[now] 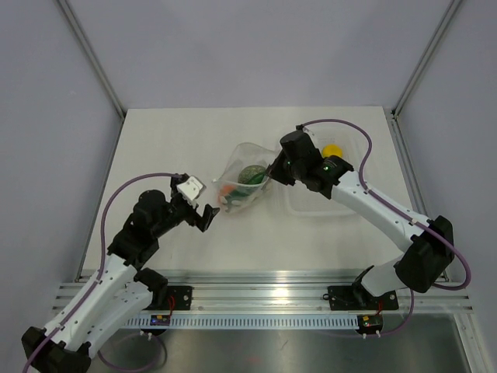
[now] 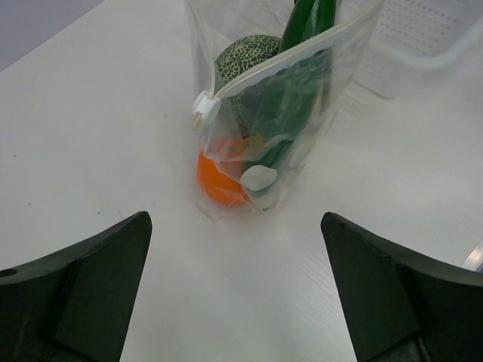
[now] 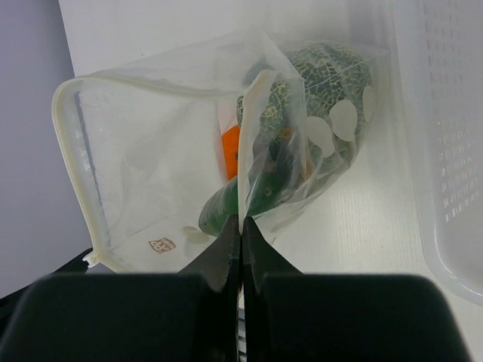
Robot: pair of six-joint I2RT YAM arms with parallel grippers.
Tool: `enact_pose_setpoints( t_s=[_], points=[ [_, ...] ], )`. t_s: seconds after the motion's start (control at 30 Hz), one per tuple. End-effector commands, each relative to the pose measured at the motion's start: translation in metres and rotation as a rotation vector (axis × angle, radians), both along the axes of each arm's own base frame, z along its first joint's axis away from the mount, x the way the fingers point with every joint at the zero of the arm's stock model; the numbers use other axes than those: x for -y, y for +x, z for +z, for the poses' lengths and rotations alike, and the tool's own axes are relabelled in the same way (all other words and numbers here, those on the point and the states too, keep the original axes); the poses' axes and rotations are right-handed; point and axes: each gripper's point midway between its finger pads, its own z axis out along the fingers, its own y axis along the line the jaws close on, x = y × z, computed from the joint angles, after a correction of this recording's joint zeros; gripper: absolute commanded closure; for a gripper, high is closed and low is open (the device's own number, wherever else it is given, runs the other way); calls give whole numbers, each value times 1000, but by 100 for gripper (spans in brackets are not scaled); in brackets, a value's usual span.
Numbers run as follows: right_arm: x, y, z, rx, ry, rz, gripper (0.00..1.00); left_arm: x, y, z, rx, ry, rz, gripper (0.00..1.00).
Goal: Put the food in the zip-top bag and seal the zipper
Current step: Zip the zipper food storage bag at the center of the board.
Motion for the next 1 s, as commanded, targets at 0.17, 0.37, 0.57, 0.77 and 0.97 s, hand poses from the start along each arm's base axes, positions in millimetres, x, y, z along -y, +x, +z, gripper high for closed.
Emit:
enact_pose_setpoints(
  t_s=[0.17,0.37,0.57,0.77,0.97],
  points=[
    [-6,1,32,55,92,29,100,42,28,29,133,-50,-168,9],
    [2,-3,38,75,96,20,100,52,24,25,106,-91,-240,31],
    [8,-4,37,76,89,15,100,50,22,40,162,-166,-246,25],
    [10,-5,37,77,90,13,100,38,40,35,142,-171,-208,14],
    [9,-5,33,70,83,20,100,37,50,29,88,-200,-242,16]
  ],
)
